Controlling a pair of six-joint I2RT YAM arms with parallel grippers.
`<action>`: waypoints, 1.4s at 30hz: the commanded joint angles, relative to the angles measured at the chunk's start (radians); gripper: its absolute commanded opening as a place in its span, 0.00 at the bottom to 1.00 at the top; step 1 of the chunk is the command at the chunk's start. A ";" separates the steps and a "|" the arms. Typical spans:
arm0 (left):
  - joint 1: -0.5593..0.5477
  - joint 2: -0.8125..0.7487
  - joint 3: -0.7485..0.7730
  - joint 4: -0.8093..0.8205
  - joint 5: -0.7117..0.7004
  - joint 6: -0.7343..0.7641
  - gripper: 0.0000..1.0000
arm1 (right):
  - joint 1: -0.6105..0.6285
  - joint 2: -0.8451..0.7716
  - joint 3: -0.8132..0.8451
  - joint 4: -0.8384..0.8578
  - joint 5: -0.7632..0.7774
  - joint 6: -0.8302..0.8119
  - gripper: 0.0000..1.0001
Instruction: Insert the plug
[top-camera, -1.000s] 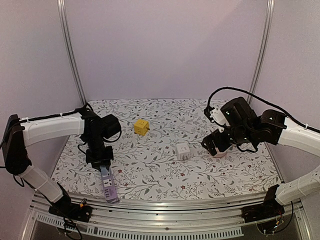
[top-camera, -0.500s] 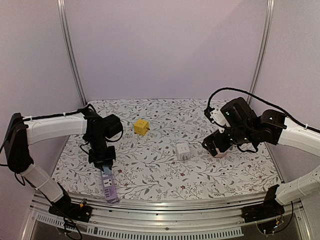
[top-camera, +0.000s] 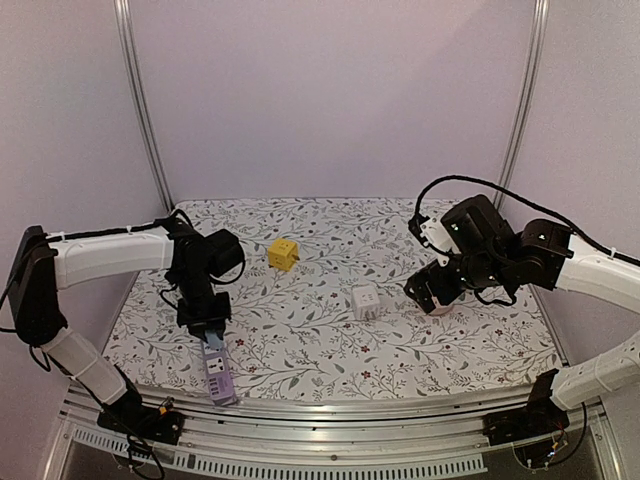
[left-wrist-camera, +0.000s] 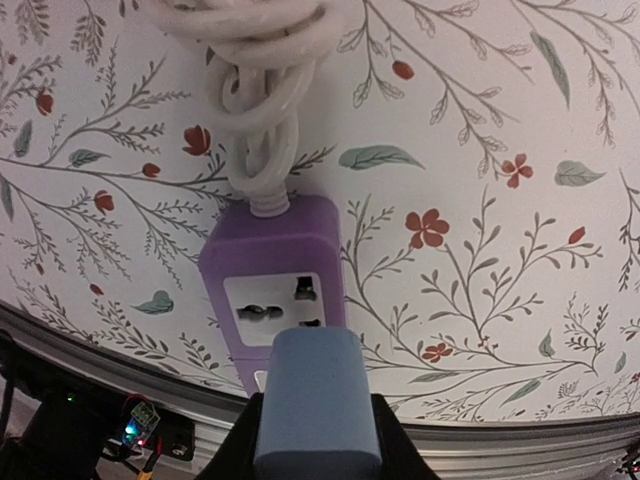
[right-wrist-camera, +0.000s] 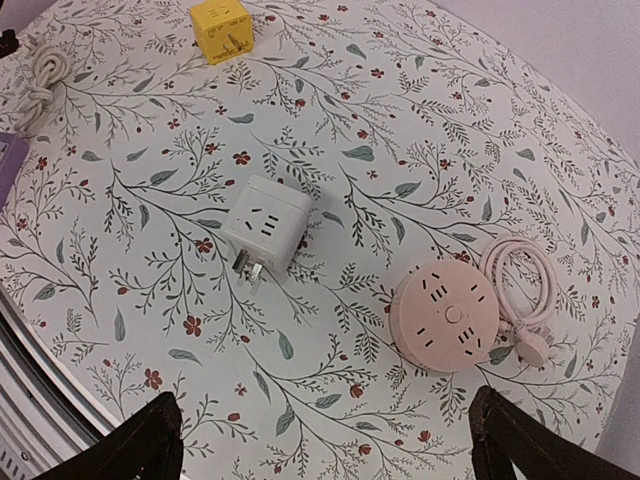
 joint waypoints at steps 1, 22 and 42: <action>0.016 0.007 -0.021 0.011 -0.002 0.015 0.00 | 0.007 0.010 0.020 -0.013 0.000 0.001 0.99; 0.045 0.034 -0.012 0.011 -0.001 0.067 0.00 | 0.008 0.016 0.062 -0.076 0.013 -0.038 0.99; 0.048 0.048 -0.027 0.071 0.028 0.063 0.00 | 0.008 0.039 0.043 -0.057 0.006 -0.024 0.99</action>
